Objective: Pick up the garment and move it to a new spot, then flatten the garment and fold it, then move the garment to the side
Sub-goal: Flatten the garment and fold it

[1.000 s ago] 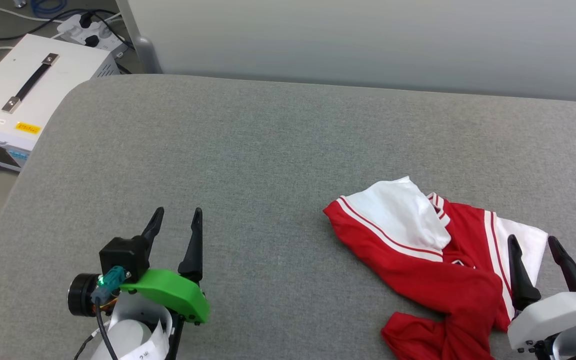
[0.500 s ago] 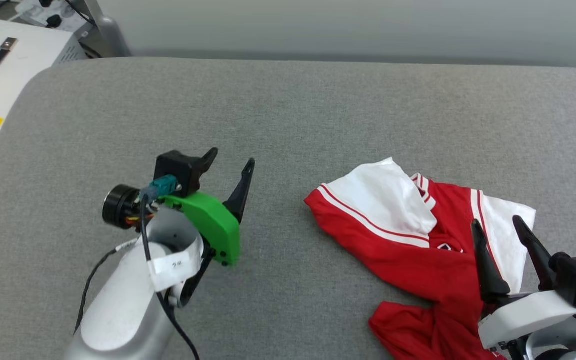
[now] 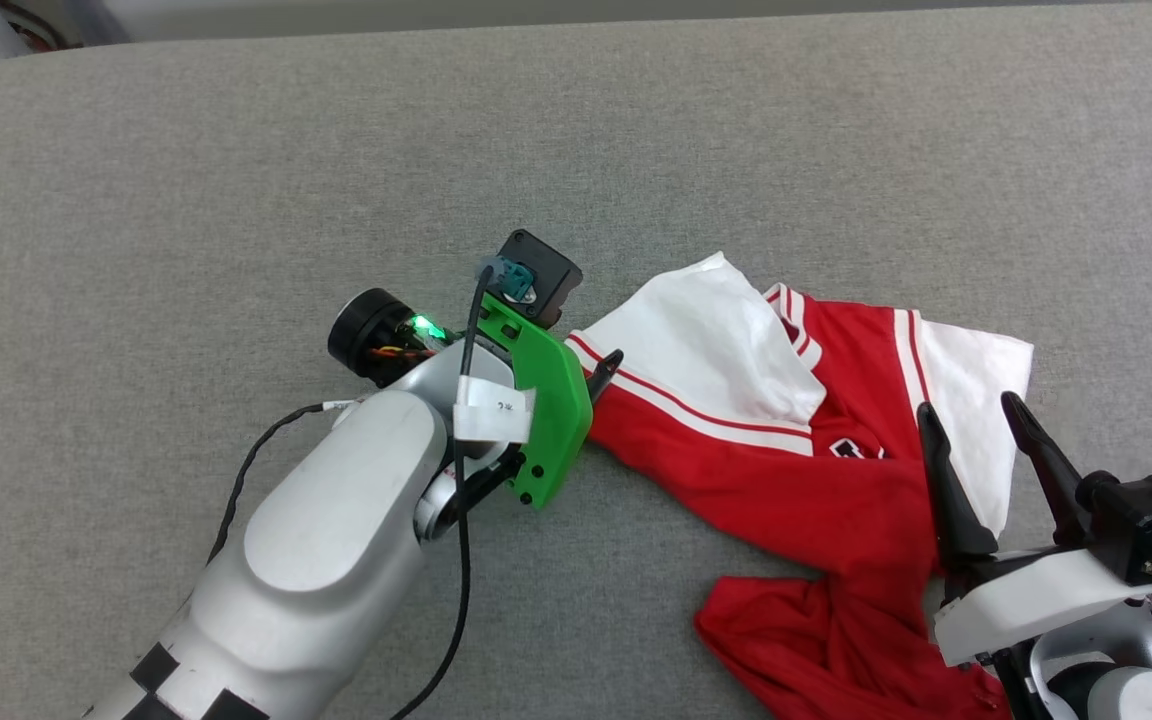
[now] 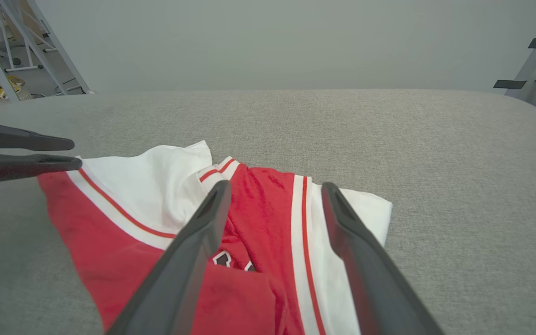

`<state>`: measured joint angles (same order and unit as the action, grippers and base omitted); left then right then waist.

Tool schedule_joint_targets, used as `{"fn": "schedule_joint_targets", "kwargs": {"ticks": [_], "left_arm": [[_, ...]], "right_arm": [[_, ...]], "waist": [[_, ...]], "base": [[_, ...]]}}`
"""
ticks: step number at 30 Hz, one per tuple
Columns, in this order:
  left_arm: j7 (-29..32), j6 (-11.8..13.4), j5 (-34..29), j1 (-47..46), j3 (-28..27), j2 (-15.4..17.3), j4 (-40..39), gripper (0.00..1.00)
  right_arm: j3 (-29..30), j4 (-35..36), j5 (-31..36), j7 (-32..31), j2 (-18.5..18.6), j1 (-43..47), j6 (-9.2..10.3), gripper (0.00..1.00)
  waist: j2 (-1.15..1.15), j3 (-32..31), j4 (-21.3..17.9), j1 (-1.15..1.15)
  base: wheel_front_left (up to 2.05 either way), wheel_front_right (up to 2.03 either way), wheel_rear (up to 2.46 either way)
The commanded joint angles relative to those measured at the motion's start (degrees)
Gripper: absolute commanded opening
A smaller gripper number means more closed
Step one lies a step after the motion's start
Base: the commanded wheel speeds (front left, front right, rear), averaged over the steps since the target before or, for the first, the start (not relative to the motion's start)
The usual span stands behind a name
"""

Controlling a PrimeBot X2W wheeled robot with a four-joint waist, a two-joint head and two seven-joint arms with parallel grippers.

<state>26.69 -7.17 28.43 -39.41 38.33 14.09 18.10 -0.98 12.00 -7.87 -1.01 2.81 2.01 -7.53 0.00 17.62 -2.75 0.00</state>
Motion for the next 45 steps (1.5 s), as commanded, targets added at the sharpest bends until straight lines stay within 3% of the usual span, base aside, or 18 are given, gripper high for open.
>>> {"fn": "schedule_joint_targets", "kwargs": {"ticks": [1,8,9,10,11,17,23,30,38,45], "left_arm": [[0.9,-0.3,1.5,-1.8,1.6,0.7,0.6,1.00],[2.1,-0.3,7.3,-6.2,10.4,3.8,2.5,1.00],[1.6,-0.3,8.2,-6.7,11.4,4.0,2.8,0.82],[1.1,-0.3,8.9,-7.1,12.2,4.2,2.9,0.44],[0.3,-0.3,9.5,-7.7,13.0,4.6,3.1,0.00],[-5.4,-0.3,10.7,-10.0,15.8,5.6,4.0,0.00],[-14.3,0.3,9.4,-10.2,14.6,6.2,4.5,0.00],[-23.9,6.4,10.0,-3.1,9.8,10.2,1.0,0.00],[-28.8,12.8,13.0,10.9,6.9,16.0,-6.3,0.00],[-32.1,17.0,17.9,22.9,5.5,15.8,-8.3,0.00]], "right_arm": [[-0.4,-0.4,-0.3,0.6,0.1,-1.1,0.04,1.00],[-1.1,-2.0,-1.6,1.8,0.1,-2.0,0.04,1.00],[-1.2,-2.3,-1.9,2.0,0.1,-2.1,0.04,1.00],[-1.3,-2.5,-2.0,2.2,0.1,-2.2,0.04,1.00],[-1.4,-2.8,-2.1,2.4,0.1,-2.2,0.04,1.00],[-0.9,-4.4,-2.7,3.1,0.1,-2.1,0.04,1.00],[0.3,-4.8,-2.9,2.0,0.1,-1.4,0.04,1.00],[2.0,-3.9,-2.8,-0.1,0.1,0.0,0.04,1.00],[3.4,-3.1,-2.7,-2.3,0.1,0.8,0.04,1.00],[4.0,-2.7,-2.6,-3.8,0.1,1.0,0.04,1.00]], "waist": [[0.00,1.4,-1.4,0.00],[0.00,2.6,-3.1,0.00],[0.00,2.6,-3.3,0.00],[0.00,2.7,-3.5,0.00],[0.00,2.6,-3.6,0.00],[0.00,1.9,-3.5,0.00],[0.00,-0.8,-1.8,0.00],[0.00,-4.2,1.2,0.00],[0.00,-6.0,5.3,0.00],[0.00,-6.7,7.3,0.00]], "base": [[0.00,0.00,0.00],[0.00,0.00,0.00],[0.00,0.00,0.00],[0.00,0.00,0.00],[0.00,0.00,0.00],[0.00,0.00,0.00],[0.00,0.00,0.00],[0.00,0.00,0.00],[0.00,0.00,0.00],[0.00,0.00,0.00]]}}
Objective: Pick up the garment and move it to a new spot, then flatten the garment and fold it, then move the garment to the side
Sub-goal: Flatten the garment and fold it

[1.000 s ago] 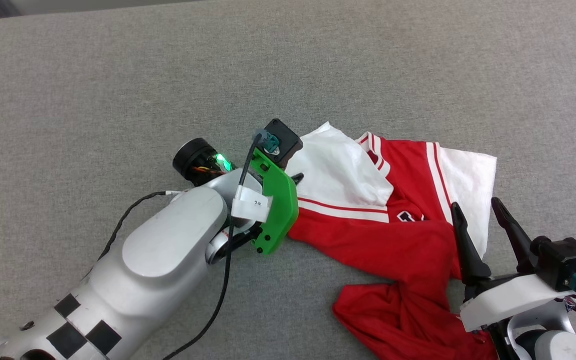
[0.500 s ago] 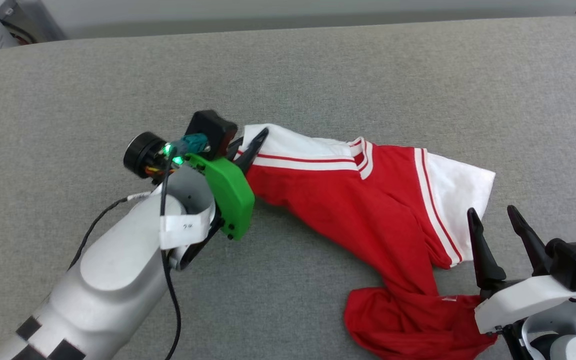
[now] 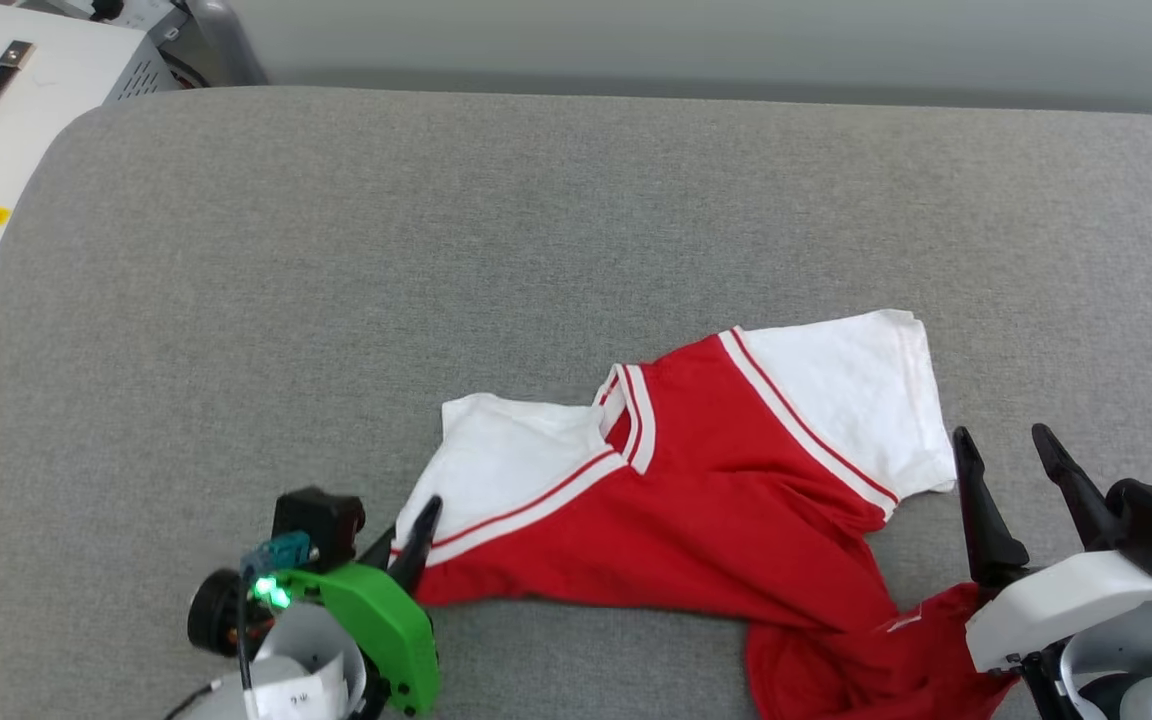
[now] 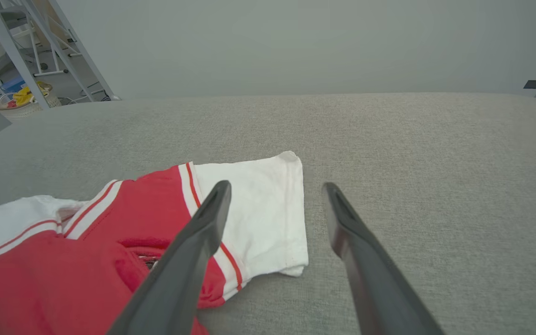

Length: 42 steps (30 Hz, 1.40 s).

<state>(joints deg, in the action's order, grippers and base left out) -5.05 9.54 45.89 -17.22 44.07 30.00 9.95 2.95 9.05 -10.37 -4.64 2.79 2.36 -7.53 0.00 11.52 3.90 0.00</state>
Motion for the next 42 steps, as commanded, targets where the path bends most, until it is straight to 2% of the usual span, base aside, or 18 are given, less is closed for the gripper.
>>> {"fn": "schedule_joint_targets", "kwargs": {"ticks": [1,5,6,7,8,12,17,21,23,30,37,42], "left_arm": [[-0.4,0.6,1.2,2.2,-0.2,-0.5,0.0,0.00],[-0.3,0.7,3.0,5.6,0.6,-1.7,1.5,0.00],[-0.2,0.7,3.4,6.0,0.7,-2.0,1.9,0.29],[-0.2,0.8,3.5,6.3,0.9,-2.3,2.4,0.97],[-0.5,0.8,3.6,6.5,0.9,-2.5,2.6,1.00],[-2.4,2.2,2.3,6.1,0.6,-3.1,2.2,1.00],[-3.7,4.1,0.1,3.9,-0.4,-1.7,0.8,1.00],[-0.6,3.4,-0.5,0.3,-0.4,0.1,-0.1,1.00],[3.1,2.1,0.0,-2.0,0.2,1.1,-0.1,1.00],[19.0,-5.8,3.4,-11.1,3.1,4.0,3.1,1.00],[24.3,-9.6,3.8,-17.2,4.4,3.2,9.9,1.00],[29.7,-11.9,2.5,-20.2,7.8,1.9,15.6,1.00]], "right_arm": [[0.0,0.4,-0.1,-0.3,0.1,0.7,0.04,1.00],[-0.1,0.9,0.1,-1.0,0.1,1.0,0.04,1.00],[-0.1,1.1,0.2,-1.1,0.1,1.0,0.04,1.00],[-0.1,1.3,0.3,-1.3,0.1,1.1,0.04,1.00],[-0.1,1.5,0.4,-1.4,0.1,1.1,0.04,1.00],[-0.1,2.6,0.7,-1.7,0.1,1.8,0.04,1.00],[0.0,3.6,0.6,-2.2,0.1,2.4,0.04,1.00],[-0.2,3.9,0.2,-2.3,0.1,2.4,0.04,1.00],[-0.2,4.0,0.1,-2.3,0.1,2.2,0.04,1.00],[-1.2,3.7,0.1,-2.1,0.1,0.7,0.04,1.00],[-2.1,2.4,-0.4,-1.3,0.1,-0.5,0.04,1.00],[-2.5,1.5,-0.6,-0.8,0.1,-1.2,0.04,1.00]], "waist": [[0.00,-0.7,0.8,0.00],[0.00,-1.2,0.9,0.00],[0.00,-1.3,0.9,0.00],[0.00,-1.5,0.9,0.00],[0.00,-1.7,1.0,0.00],[0.00,-2.7,1.2,0.00],[0.00,-3.3,1.3,0.00],[0.00,-2.6,1.0,0.00],[0.00,-1.9,0.7,0.00],[0.00,1.5,-1.1,0.00],[0.00,4.3,-3.2,0.00],[0.00,5.1,-4.1,0.00]], "base": [[0.00,0.00,0.00],[0.00,0.00,0.00],[0.00,0.00,0.00],[0.00,0.00,0.00],[0.00,0.00,0.00],[0.00,0.00,0.00],[0.00,0.00,0.00],[0.00,0.00,0.00],[0.00,0.00,0.00],[0.00,0.00,0.00],[0.00,0.00,0.00],[0.00,0.00,0.00]]}}
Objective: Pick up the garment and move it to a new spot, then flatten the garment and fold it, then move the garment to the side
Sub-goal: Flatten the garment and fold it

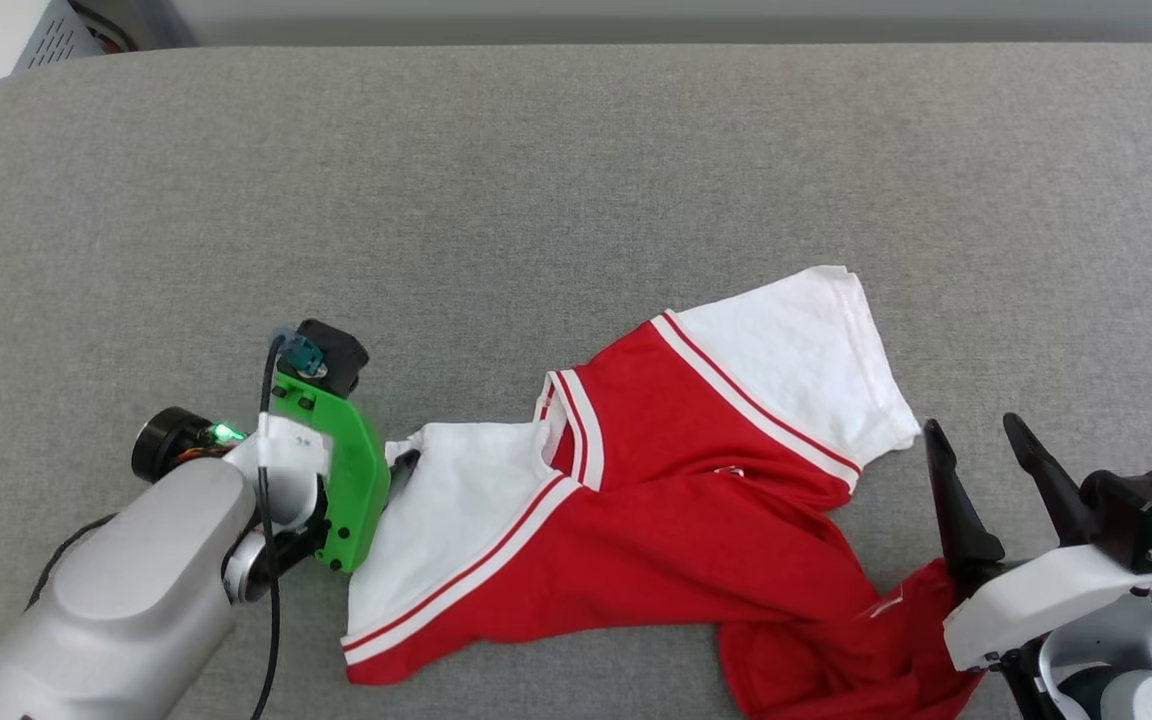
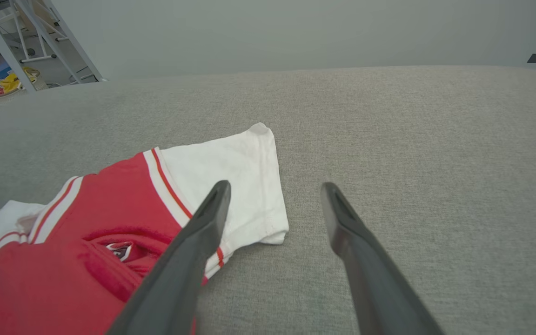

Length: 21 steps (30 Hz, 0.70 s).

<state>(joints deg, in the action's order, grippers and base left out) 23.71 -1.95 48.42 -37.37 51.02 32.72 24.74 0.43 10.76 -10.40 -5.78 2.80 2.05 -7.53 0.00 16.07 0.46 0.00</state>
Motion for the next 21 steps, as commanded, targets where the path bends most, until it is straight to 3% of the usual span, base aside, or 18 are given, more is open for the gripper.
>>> {"fn": "schedule_joint_targets", "kwargs": {"ticks": [1,2,3,4,5,6,8,14,21], "left_arm": [[2.6,-0.7,0.4,0.0,1.4,-1.2,1.8,1.00],[4.3,-1.0,1.0,0.0,1.9,-1.7,2.7,0.95],[6.2,-1.3,1.8,0.5,2.5,-2.1,3.3,0.62],[8.2,-1.8,2.9,1.0,3.1,-2.6,3.6,0.45],[9.0,-2.1,2.9,1.1,3.7,-2.7,3.5,0.35],[9.9,-2.5,2.8,1.4,4.5,-2.8,3.3,0.00],[10.6,-3.0,2.5,1.9,5.6,-2.9,2.8,0.00],[3.7,-1.1,-2.1,-0.1,5.1,-1.6,1.9,0.00],[-4.3,3.2,-4.9,-1.7,0.9,3.6,-2.6,0.00]], "right_arm": [[-0.1,-0.4,-0.6,0.4,0.1,-0.9,0.04,1.00],[-0.2,-0.6,-0.6,0.5,0.1,-1.0,0.04,1.00],[-0.2,-0.8,-0.6,0.6,0.1,-1.0,0.04,1.00],[-0.2,-1.0,-0.7,0.7,0.1,-1.1,0.04,1.00],[-0.1,-1.1,-0.7,0.8,0.1,-1.1,0.04,1.00],[0.0,-1.3,-0.8,0.9,0.1,-1.0,0.04,1.00],[0.1,-1.5,-0.9,1.0,0.1,-0.9,0.04,1.00],[0.4,-2.5,-1.7,1.1,0.1,-0.6,0.04,1.00],[1.7,-3.1,-2.2,1.1,0.1,0.1,0.04,1.00]], "waist": [[0.00,0.6,-0.8,0.00],[0.00,0.6,-0.9,0.00],[0.00,0.4,-1.1,0.00],[0.00,0.2,-1.3,0.00],[0.00,0.1,-1.3,0.00],[0.00,0.0,-1.4,0.00],[0.00,-0.4,-1.4,0.00],[0.00,-2.2,-0.5,0.00],[0.00,-3.9,1.6,0.00]], "base": [[0.00,0.00,0.00],[0.00,0.00,0.00],[0.00,0.00,0.00],[0.00,0.00,0.00],[0.00,0.00,0.00],[0.00,0.00,0.00],[0.00,0.00,0.00],[0.00,0.00,0.00],[0.00,0.00,0.00]]}}
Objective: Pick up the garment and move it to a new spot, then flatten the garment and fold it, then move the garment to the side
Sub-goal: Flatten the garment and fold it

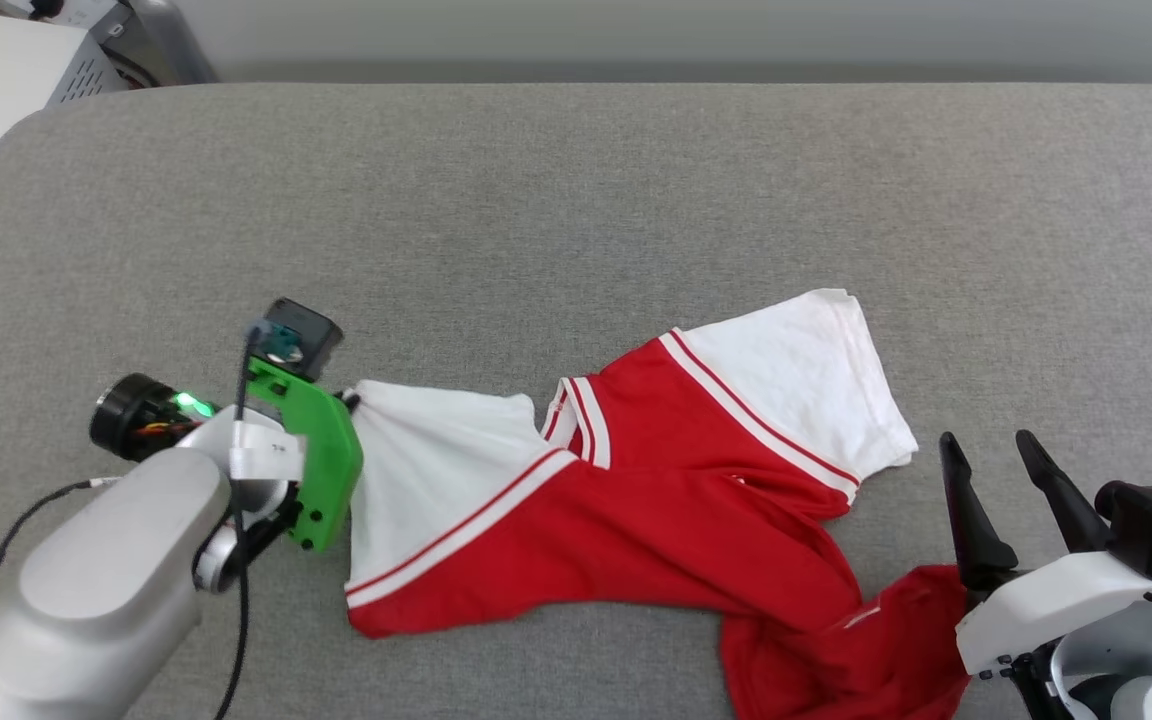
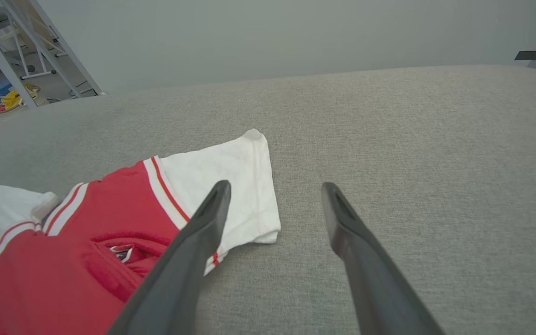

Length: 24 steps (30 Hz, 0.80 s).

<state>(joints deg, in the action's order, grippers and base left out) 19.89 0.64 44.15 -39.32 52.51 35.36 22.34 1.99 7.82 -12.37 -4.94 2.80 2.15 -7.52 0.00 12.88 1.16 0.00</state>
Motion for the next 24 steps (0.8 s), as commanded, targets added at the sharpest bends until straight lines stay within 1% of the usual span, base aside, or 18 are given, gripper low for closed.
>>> {"fn": "schedule_joint_targets", "kwargs": {"ticks": [1,5,8,10,12,14,17,20,24], "left_arm": [[-1.3,1.3,-0.4,0.4,-1.4,1.8,-1.2,0.00],[-4.2,5.5,0.5,2.3,-5.4,6.7,-5.5,0.00],[-6.6,9.2,2.7,6.1,-8.7,10.3,-8.8,0.00],[-8.1,11.5,5.2,10.0,-10.9,11.9,-10.4,0.00],[-9.8,13.4,8.0,14.6,-12.4,12.5,-11.4,0.00],[-11.2,14.6,10.8,19.3,-13.3,12.1,-11.8,0.00],[-13.5,15.1,14.1,24.8,-13.9,10.1,-11.1,0.00],[-15.6,13.8,16.6,28.1,-13.8,7.0,-8.4,0.00],[-17.6,11.2,17.8,28.6,-13.3,3.3,-3.8,0.00]], "right_arm": [[0.3,-0.2,-0.4,0.3,0.1,0.1,0.03,1.00],[0.8,-0.5,-0.5,0.3,0.1,0.4,0.03,1.00],[0.9,-0.2,-0.5,0.0,0.1,0.5,0.03,1.00],[1.1,0.1,-0.5,-0.1,0.1,0.5,0.03,1.00],[1.3,0.3,-0.4,-0.3,0.1,0.4,0.03,1.00],[1.3,0.4,-0.3,-0.5,0.1,0.3,0.03,1.00],[1.5,0.6,-0.2,-0.8,0.1,0.1,0.03,1.00],[1.6,0.7,0.1,-1.3,0.1,-0.3,0.03,1.00],[1.9,0.9,0.4,-2.0,0.1,-0.8,0.03,1.00]], "waist": [[0.00,-0.8,1.3,0.00],[0.00,-1.3,2.8,0.00],[0.00,-1.1,3.7,0.00],[0.00,-0.7,4.2,0.00],[0.00,-0.4,4.6,0.00],[0.00,0.0,4.9,0.00],[0.00,0.5,5.3,0.00],[0.00,0.7,5.6,0.00],[0.00,0.7,5.7,0.00]], "base": [[0.00,0.00,0.00],[0.00,0.00,0.00],[0.00,0.00,0.00],[0.00,0.00,0.00],[0.00,0.00,0.00],[0.00,0.00,0.00],[0.00,0.00,0.00],[0.00,0.00,0.00],[0.00,0.00,0.00]]}}
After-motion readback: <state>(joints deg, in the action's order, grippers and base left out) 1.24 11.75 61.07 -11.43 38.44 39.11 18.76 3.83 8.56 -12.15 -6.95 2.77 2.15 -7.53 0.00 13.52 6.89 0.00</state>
